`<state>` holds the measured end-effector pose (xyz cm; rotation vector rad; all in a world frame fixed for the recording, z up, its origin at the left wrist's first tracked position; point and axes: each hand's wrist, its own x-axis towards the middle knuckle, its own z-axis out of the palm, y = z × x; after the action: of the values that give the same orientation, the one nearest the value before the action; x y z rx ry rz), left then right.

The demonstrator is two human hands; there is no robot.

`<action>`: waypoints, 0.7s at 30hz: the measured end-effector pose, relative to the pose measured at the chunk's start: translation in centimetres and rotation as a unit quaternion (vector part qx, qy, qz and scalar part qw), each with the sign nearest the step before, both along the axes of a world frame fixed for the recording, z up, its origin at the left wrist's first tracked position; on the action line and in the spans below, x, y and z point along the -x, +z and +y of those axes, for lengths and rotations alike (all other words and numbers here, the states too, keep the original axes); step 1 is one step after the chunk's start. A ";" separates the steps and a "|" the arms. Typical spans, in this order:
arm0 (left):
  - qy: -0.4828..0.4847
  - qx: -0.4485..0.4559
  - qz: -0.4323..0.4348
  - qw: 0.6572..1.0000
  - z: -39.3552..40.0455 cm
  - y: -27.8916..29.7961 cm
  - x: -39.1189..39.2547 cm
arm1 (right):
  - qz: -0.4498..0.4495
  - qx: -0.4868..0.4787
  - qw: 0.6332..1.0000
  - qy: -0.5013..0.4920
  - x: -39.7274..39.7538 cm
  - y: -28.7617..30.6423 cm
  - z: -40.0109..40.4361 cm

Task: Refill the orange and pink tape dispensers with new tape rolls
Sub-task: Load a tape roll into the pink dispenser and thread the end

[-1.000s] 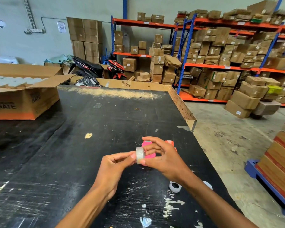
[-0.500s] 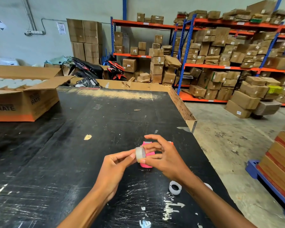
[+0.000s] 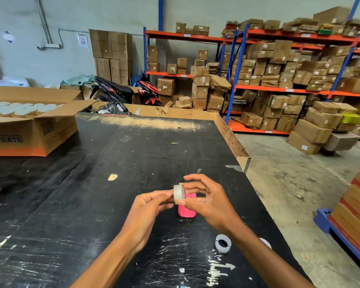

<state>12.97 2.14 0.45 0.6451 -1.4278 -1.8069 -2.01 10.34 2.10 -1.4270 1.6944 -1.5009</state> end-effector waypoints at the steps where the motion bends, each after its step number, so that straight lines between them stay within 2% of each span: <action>1: 0.002 0.002 -0.002 1.000 -0.1 0.2 0.1 | -0.005 0.001 1.000 0.002 0.0 0.0 0.0; 7: -0.006 -0.036 0.005 0.999 -0.5 0.4 0.5 | -0.006 -0.023 0.999 0.022 0.3 0.1 -0.2; 11: 0.040 -0.022 -0.018 0.999 -0.8 0.2 1.5 | 0.023 -0.049 0.998 0.023 0.8 0.1 -0.5; 14: 0.055 -0.030 -0.020 0.998 -1.0 0.2 2.7 | 0.126 -0.056 0.990 -0.020 1.0 -0.1 -0.9; 21: 0.021 -0.043 -0.046 0.998 -2.4 0.2 5.1 | 0.134 -0.054 0.986 -0.087 2.2 0.3 -2.5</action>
<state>7.92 -0.28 0.62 0.8051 -1.3910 -1.8347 -4.26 7.83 2.44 -1.5093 2.0763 -1.3254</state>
